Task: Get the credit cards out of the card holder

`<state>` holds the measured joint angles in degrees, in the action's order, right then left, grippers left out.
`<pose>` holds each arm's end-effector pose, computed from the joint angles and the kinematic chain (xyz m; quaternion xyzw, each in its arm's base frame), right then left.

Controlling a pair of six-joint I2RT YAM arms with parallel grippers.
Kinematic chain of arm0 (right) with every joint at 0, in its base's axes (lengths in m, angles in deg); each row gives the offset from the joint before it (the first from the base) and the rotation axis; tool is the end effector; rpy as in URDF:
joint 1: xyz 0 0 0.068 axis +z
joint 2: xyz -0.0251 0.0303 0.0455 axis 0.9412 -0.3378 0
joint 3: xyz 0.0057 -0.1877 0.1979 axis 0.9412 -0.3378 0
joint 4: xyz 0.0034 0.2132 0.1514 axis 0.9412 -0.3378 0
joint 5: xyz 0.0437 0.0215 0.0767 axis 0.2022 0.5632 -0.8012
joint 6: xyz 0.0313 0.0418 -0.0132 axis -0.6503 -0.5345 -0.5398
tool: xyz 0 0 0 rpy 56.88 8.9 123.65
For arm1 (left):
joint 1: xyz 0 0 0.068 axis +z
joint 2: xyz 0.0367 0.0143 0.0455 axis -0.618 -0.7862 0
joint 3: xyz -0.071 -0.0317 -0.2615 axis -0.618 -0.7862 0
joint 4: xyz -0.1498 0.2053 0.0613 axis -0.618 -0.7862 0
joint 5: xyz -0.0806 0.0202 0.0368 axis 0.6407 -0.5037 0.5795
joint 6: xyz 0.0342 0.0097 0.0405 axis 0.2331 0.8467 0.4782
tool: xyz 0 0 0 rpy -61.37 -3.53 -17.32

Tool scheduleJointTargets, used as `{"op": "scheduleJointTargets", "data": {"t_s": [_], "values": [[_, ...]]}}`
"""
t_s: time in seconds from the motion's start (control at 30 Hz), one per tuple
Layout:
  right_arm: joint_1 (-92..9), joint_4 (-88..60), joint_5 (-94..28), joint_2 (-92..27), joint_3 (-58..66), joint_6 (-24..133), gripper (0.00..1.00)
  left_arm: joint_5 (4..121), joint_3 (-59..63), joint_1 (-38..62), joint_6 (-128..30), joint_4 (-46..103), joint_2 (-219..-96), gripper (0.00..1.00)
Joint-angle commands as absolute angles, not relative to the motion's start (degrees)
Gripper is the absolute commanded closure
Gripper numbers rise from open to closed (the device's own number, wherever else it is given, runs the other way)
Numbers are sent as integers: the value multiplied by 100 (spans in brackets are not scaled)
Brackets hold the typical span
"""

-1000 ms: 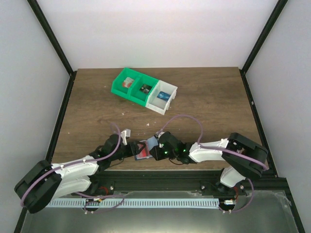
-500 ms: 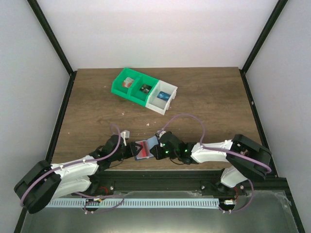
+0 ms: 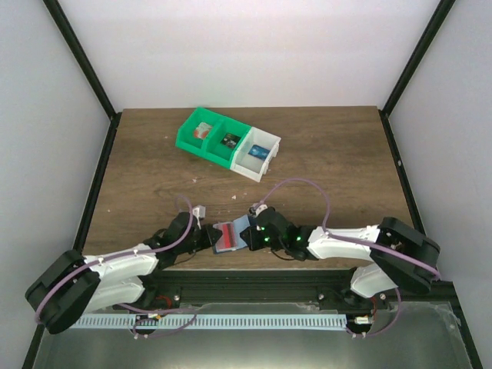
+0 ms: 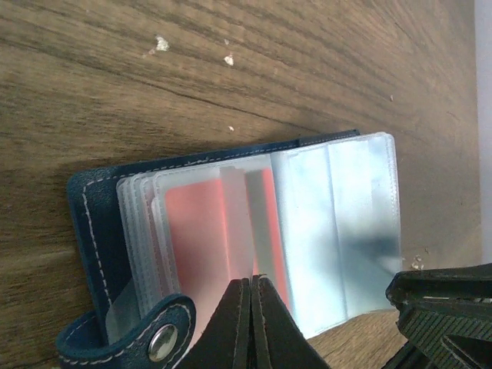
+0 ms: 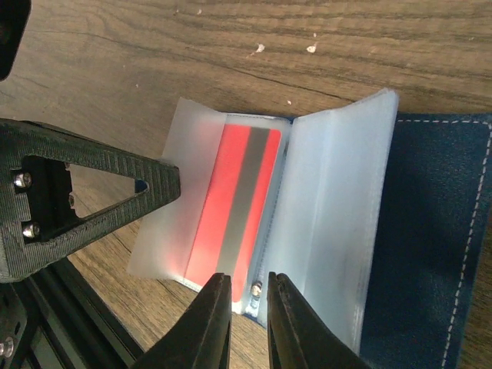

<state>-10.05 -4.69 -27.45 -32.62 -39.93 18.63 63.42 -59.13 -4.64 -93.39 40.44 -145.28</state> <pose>0.1320 0.2330 0.1562 -0.1433 0.8966 0.3372 0.2486 0.1307 -0.1290 0.1242 -0.0690 0.8959 -0.3765 0.2253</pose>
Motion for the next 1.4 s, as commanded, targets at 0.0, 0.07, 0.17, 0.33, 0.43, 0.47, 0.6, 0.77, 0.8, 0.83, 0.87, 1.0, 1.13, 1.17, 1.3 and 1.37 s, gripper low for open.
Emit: {"op": "scheduleJointTargets", "data": {"t_s": [0.0,0.07,0.17,0.33,0.43,0.47,0.6,0.77,0.8,0.83,0.87,1.0,1.13,1.17,1.3,1.37], "values": [[-952,-524,-2545,-3120,-4072,1931,84,6327,-5725,-492,-9286,4033,-14511,100],[-953,-515,-2543,-3110,-4093,1923,84,6402,-5701,-496,-9259,4131,-14444,100],[-952,-444,-2502,-3085,-4147,1912,84,6558,-5672,-493,-9285,4400,-14311,100],[-952,-330,-2532,-3096,-4198,1924,84,6732,-5466,-504,-9285,4507,-14368,100],[-952,-33,-2811,-3082,-4295,2014,82,6793,-5362,-538,-9282,4561,-14515,100],[-952,79,-2939,-3071,-4331,2036,81,6802,-5337,-548,-9281,4583,-14588,100],[-953,333,-3106,-2972,-4444,2091,77,6853,-5203,-592,-9257,4668,-14871,100],[-957,-117,-2628,-2929,-4380,2028,76,6875,-5028,-630,-9194,4811,-15269,100],[-953,-229,-2522,-2914,-4365,1998,76,6884,-5004,-632,-9194,4880,-15357,100],[-952,-290,-2435,-2894,-4375,1973,77,6931,-4978,-638,-9186,4960,-15447,100],[-952,-327,-2381,-2844,-4405,1952,77,6962,-4940,-644,-9186,5021,-15546,100],[-952,-355,-2223,-2550,-4569,1852,76,7050,-4680,-712,-9089,5218,-15921,100],[-952,-430,-2104,-2266,-4716,1796,74,7165,-4414,-722,-9036,5333,-16275,90],[-952,-481,-2078,-2200,-4725,1797,74,7168,-4365,-732,-9054,5347,-16285,80],[-952,-616,-2021,-1901,-4771,1803,72,7190,-4217,-730,-9052,5462,-16189,59],[-952,-654,-2018,-1759,-4776,1811,71,7143,-4081,-728,-8947,5205,-16144,52]]}}
